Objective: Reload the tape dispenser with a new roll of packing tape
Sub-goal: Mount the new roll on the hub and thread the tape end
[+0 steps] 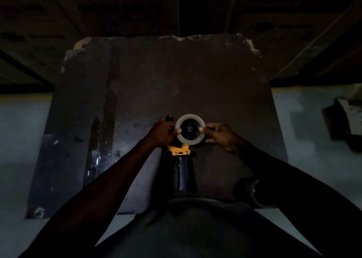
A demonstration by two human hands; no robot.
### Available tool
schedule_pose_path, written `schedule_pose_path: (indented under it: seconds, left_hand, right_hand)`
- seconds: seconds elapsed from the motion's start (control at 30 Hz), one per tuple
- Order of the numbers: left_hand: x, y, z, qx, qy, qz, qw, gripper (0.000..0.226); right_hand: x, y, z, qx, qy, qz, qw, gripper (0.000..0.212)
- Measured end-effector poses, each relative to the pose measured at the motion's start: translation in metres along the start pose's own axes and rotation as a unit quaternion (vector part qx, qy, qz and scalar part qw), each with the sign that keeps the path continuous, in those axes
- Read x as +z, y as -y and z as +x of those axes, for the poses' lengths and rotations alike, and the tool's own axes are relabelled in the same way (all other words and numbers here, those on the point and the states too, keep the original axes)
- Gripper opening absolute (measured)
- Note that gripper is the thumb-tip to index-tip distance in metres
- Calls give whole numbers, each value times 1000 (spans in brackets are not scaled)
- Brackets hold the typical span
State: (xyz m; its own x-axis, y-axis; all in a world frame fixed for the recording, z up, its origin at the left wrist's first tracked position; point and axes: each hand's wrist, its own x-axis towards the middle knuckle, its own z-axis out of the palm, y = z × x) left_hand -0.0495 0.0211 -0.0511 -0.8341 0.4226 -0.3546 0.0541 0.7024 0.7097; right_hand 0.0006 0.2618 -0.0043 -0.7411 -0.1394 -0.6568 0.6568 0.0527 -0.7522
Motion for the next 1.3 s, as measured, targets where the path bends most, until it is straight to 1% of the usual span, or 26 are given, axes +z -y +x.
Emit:
schedule_pose_path:
  seconds: [0.07, 0.13, 0.2, 0.33, 0.47, 0.57, 0.67, 0.73, 0.77, 0.83, 0.87, 0.93, 1.0, 1.03, 1.1, 1.17, 1.23, 1.3]
  left_hand:
    - [5, 6, 1, 12, -18, 33, 999, 57]
    - [5, 5, 1, 20, -30, 36, 999, 49]
    - [4, 3, 0, 25, -34, 38, 998, 49]
    - [4, -3, -6, -18, -48, 51, 997, 61]
    - [3, -7, -16, -19, -76, 64, 995, 54]
    - [3, -10, -25, -6, -99, 57, 993, 59]
    - [-3, -8, -39, 13, -149, 8, 989, 59]
    - [-8, -5, -54, 10, -172, -33, 984, 54]
    - [-9, -4, -61, 11, -175, -43, 984, 48]
    - [-7, -6, -70, 7, -163, -20, 986, 37]
    - [-6, -7, -71, 5, -153, 3, 988, 35]
    - [-3, -11, -72, 16, -143, 36, 989, 41]
    - [0, -16, -67, 33, -137, 80, 987, 55]
    - [1, -20, -64, 24, -125, 102, 987, 58]
    - [1, -26, -58, -9, -87, 144, 986, 56]
    - [0, -31, -51, -42, -58, 165, 984, 56]
    - [-3, -36, -47, -72, -59, 157, 983, 49]
    - [-5, -38, -47, -78, -64, 153, 983, 29]
  right_hand:
    - [0, -5, 2, -1, -18, -1, 1000, 24]
    - [-2, -6, 5, 0, -13, -26, 1000, 29]
    - [-5, -4, 5, -7, -12, -61, 998, 32]
    - [-8, -5, 4, -32, -24, -105, 994, 32]
    - [-3, -8, 0, -28, -33, -78, 996, 24]
    - [2, -13, -2, -22, -50, -54, 997, 26]
    - [6, -17, -3, -25, -65, -46, 996, 27]
    - [9, -17, -5, -28, -73, -40, 996, 28]
    - [10, -17, -6, -28, -76, -39, 996, 29]
    - [11, -16, -6, -26, -82, -39, 996, 30]
    - [11, -15, -6, -25, -81, -40, 996, 29]
    - [13, -16, -7, -25, -81, -42, 996, 25]
    - [14, -15, -7, -25, -84, -40, 995, 22]
    - [15, -15, -8, -25, -86, -40, 995, 23]
    - [16, -15, -8, -26, -91, -42, 995, 26]
    - [16, -15, -8, -29, -95, -42, 994, 23]
    - [16, -16, -8, -33, -95, -40, 994, 18]
    - [18, -16, -9, -37, -102, -42, 993, 20]
